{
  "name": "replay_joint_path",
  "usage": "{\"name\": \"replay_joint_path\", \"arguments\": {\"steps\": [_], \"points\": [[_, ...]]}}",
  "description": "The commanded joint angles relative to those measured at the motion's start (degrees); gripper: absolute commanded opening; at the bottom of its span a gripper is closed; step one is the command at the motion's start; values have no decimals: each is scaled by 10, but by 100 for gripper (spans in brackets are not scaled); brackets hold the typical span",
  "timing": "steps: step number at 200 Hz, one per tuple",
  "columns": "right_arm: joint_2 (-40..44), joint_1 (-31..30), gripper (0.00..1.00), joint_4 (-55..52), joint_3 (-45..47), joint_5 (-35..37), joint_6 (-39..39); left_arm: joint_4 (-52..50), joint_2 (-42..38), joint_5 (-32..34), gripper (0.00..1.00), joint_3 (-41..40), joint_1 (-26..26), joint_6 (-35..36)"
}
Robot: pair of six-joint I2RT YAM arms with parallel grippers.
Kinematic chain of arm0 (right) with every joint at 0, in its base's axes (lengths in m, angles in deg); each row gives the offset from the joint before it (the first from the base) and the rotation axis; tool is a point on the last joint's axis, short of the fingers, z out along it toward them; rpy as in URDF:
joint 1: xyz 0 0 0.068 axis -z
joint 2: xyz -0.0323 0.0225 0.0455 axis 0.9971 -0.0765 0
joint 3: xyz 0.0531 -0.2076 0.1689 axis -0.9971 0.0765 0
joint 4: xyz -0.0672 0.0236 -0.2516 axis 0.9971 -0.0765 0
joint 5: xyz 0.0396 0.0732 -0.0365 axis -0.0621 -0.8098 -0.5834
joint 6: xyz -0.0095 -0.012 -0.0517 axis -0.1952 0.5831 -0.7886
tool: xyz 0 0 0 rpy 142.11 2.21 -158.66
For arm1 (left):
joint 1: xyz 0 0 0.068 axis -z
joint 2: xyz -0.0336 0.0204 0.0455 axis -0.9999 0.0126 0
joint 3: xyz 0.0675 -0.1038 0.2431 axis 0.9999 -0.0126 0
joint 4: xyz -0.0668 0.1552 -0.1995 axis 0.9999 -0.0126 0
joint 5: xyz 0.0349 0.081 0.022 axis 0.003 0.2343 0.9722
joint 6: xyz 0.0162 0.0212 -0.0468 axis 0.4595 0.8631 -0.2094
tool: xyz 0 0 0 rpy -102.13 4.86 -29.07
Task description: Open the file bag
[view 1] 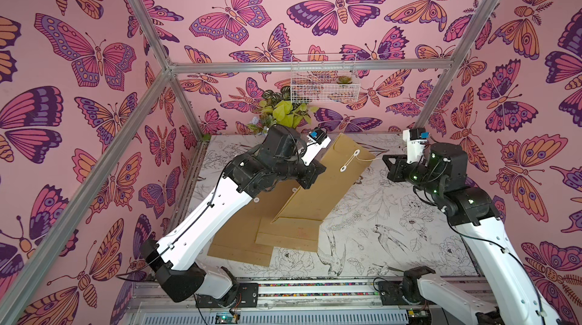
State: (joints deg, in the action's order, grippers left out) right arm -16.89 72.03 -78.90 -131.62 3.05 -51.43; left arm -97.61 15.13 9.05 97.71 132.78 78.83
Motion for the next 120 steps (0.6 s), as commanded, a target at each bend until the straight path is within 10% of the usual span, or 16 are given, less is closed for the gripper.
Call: {"name": "replay_joint_path", "arguments": {"steps": [1, 120], "points": [[-1, 2, 0, -3, -16, 22, 1, -7, -12, -17, 0, -10, -3, 8], [-15, 12, 0, -16, -38, 79, -3, -7, -26, -50, 0, -36, 2, 15]]}}
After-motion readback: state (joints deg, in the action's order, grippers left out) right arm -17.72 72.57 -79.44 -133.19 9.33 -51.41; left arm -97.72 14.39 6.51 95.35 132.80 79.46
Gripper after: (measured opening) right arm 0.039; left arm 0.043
